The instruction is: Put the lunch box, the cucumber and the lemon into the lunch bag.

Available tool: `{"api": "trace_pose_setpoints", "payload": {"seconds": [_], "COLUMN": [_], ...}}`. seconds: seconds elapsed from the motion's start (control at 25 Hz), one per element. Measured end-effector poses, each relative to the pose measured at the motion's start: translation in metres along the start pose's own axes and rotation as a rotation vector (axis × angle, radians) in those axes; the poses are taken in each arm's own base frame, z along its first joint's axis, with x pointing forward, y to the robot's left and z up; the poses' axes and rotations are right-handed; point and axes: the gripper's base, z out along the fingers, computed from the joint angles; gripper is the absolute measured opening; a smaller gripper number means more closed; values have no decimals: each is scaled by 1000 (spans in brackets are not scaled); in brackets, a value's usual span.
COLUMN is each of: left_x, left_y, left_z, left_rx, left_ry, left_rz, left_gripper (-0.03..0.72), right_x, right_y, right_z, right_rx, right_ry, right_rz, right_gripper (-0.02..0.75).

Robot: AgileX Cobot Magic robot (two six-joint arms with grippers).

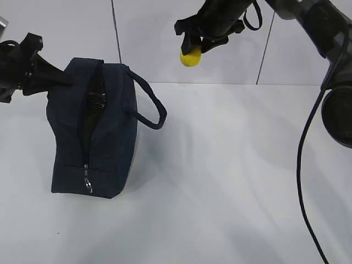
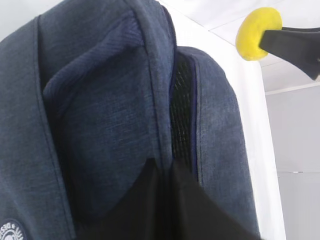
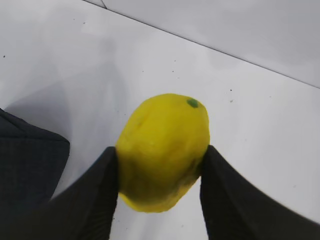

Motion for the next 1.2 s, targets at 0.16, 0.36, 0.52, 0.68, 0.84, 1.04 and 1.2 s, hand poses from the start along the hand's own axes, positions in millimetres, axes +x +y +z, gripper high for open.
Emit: {"api": "trace_pose_setpoints", "payload": {"seconds": [0.16, 0.36, 0.52, 0.68, 0.84, 1.04, 1.2], "left_x": [2, 3, 3, 4, 4, 4, 5], "left_y": [0, 0, 0, 0, 0, 1, 2], "left_z": [0, 0, 0, 0, 0, 0, 0], "left_rx": [5, -3, -2, -3, -3, -8, -17], "left_ry": [17, 32, 38, 39, 39, 44, 53], "left_rz": [7, 21, 23, 25, 29, 36, 47], "left_gripper": [8, 8, 8, 8, 8, 8, 8], "right_x": [0, 0, 4, 18, 27, 15, 6], "right_y": [0, 0, 0, 0, 5, 25, 33], "right_z": [0, 0, -1, 0, -13, -47, -85], "right_rx": [2, 4, 2, -4, -36, -181, -191], "right_ry": [0, 1, 38, 142, 191, 116, 51], "right_rz": [-13, -44, -42, -27, -7, 28, 7], "right_gripper": [380, 386, 380, 380, 379, 379, 379]}}
